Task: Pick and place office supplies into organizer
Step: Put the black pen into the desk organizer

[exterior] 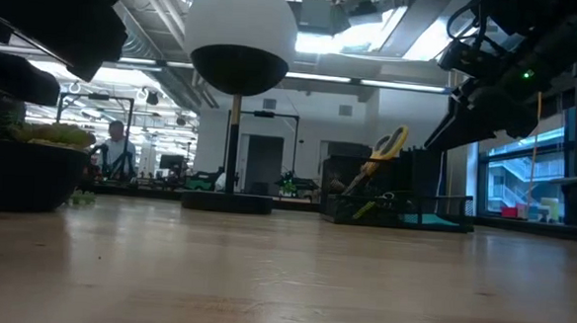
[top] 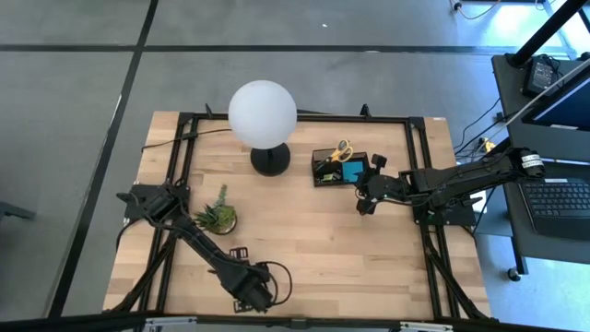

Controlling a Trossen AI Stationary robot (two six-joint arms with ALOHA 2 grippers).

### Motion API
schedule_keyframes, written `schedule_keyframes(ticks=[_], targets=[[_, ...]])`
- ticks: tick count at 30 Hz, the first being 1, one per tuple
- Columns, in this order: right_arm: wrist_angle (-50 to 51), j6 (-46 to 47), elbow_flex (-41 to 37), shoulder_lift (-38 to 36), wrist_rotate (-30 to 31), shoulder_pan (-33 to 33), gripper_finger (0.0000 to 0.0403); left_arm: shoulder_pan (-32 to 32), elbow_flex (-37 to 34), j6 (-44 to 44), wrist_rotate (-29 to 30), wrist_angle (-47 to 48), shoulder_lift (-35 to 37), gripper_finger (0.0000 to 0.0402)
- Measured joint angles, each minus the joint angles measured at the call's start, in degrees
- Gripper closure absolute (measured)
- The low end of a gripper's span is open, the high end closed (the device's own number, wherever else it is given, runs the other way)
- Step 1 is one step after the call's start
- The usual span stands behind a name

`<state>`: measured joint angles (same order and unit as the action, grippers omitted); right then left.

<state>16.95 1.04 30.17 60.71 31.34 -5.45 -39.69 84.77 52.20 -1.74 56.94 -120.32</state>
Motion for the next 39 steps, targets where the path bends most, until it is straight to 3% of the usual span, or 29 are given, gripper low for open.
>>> schedule_keyframes(ticks=[13,25,32,39], targets=[[0.0,-0.2,0.0,0.0,0.0,0.0,0.0274,0.2,-0.1,-6.9,2.2,-0.3,-0.1,0.0300],[0.0,-0.3,0.0,0.0,0.0,0.0,0.0274,0.2,-0.1,-7.0,3.5,-1.0,-0.2,0.0340],[0.0,-0.3,0.0,0.0,0.0,0.0,0.0274,0.4,-0.2,-7.0,7.5,-1.9,-0.1,0.0350],[0.0,-0.3,0.0,0.0,0.0,0.0,0.0274,0.4,-0.2,-7.0,7.5,-2.2,-0.1,0.0351]])
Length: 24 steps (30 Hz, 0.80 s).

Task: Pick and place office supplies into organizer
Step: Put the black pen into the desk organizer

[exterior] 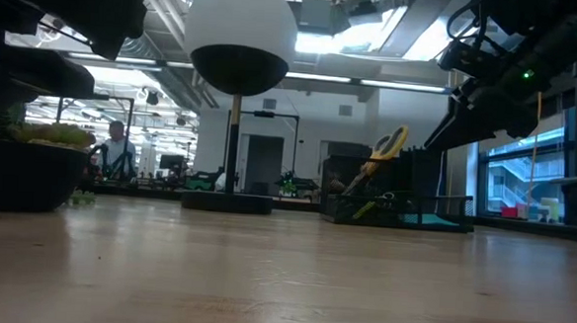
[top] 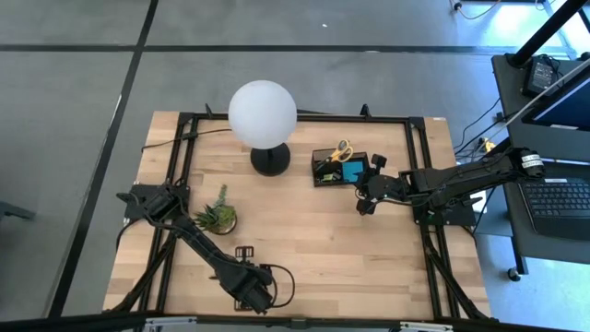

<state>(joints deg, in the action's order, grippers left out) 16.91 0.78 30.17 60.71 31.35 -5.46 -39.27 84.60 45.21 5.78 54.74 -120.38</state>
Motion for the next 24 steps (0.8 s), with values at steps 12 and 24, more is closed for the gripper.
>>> schedule_keyframes(ticks=[12,24], targets=[[0.0,0.0,0.0,0.0,0.0,0.0,0.0274,0.7,3.8,0.0,1.1,1.7,-0.6,0.0353],[0.0,0.0,0.0,0.0,0.0,0.0,0.0274,3.2,7.2,0.0,0.4,3.8,-0.4,0.0353]])
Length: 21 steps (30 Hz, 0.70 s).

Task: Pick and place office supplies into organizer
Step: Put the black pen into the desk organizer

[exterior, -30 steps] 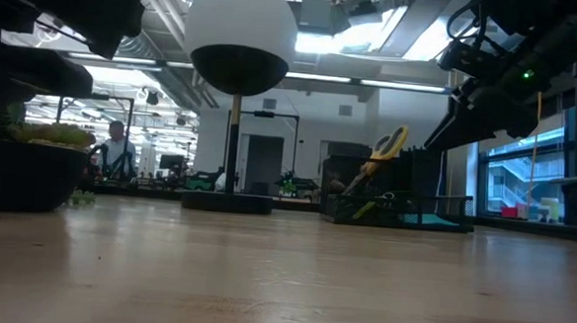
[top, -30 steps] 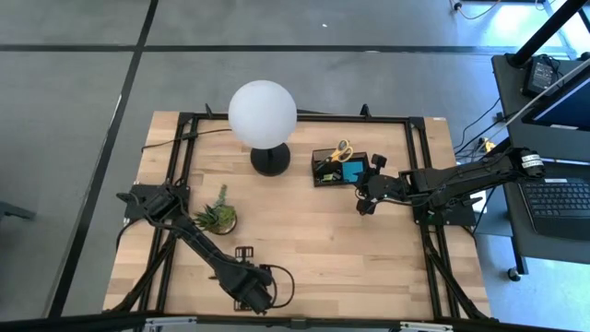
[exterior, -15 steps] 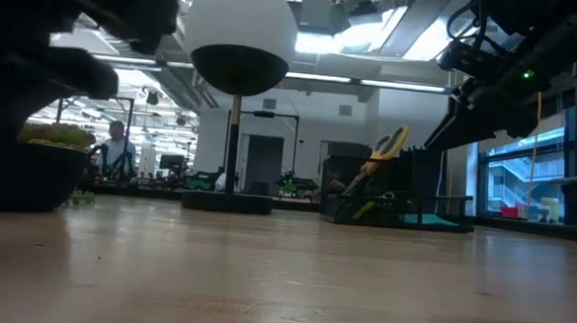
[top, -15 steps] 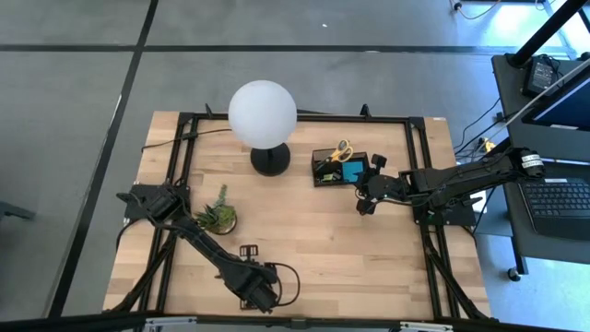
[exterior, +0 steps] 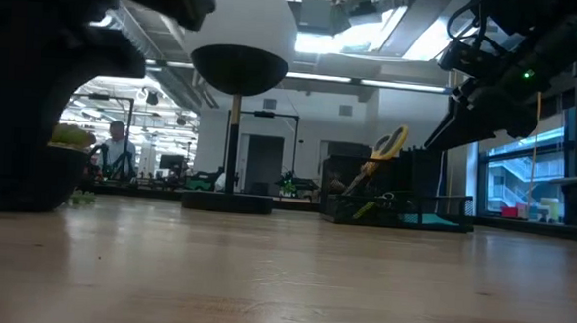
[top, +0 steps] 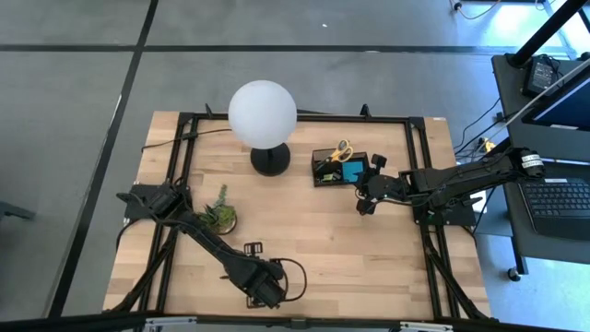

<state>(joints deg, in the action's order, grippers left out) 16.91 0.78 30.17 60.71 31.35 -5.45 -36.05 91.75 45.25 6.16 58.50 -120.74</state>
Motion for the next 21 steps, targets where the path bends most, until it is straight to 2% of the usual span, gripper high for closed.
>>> schedule_keyframes(ticks=[7,14,21], targets=[[-2.4,-1.3,0.0,-0.2,0.0,0.0,0.0274,2.3,2.9,-2.2,0.4,2.4,0.1,0.0353],[-4.0,-1.0,0.0,-4.8,0.0,0.0,0.0274,6.6,4.8,-6.1,6.6,2.6,0.2,0.0353],[-0.1,0.5,0.0,-11.9,0.0,-2.8,0.0274,11.5,5.0,-11.8,11.7,1.7,0.2,0.0353]])
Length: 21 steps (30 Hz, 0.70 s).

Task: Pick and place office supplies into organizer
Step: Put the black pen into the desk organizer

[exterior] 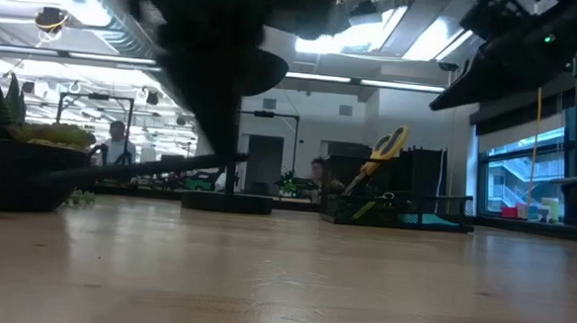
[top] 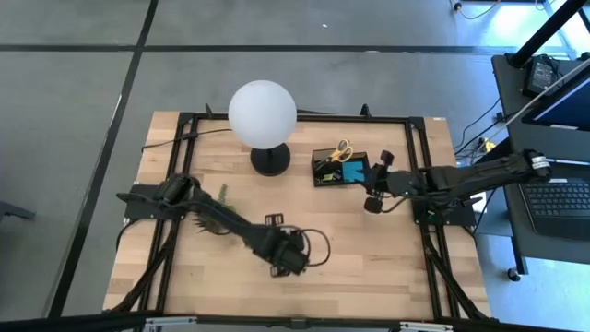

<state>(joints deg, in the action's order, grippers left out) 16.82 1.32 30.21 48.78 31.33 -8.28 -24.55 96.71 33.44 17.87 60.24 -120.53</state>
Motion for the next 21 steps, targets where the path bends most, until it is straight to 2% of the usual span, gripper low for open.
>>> schedule_keyframes(ticks=[9,16,21], targets=[[7.5,5.3,0.0,-1.8,-0.1,-3.7,0.0274,7.6,0.0,-13.8,5.7,-15.5,0.0,0.0353],[20.7,19.5,-0.1,-1.8,0.5,-5.3,0.0274,12.9,0.0,-29.9,10.4,-30.5,0.0,0.0353],[20.4,21.6,-0.1,-1.8,1.1,-7.9,0.0274,16.4,0.0,-36.8,10.7,-39.2,0.3,0.0353]])
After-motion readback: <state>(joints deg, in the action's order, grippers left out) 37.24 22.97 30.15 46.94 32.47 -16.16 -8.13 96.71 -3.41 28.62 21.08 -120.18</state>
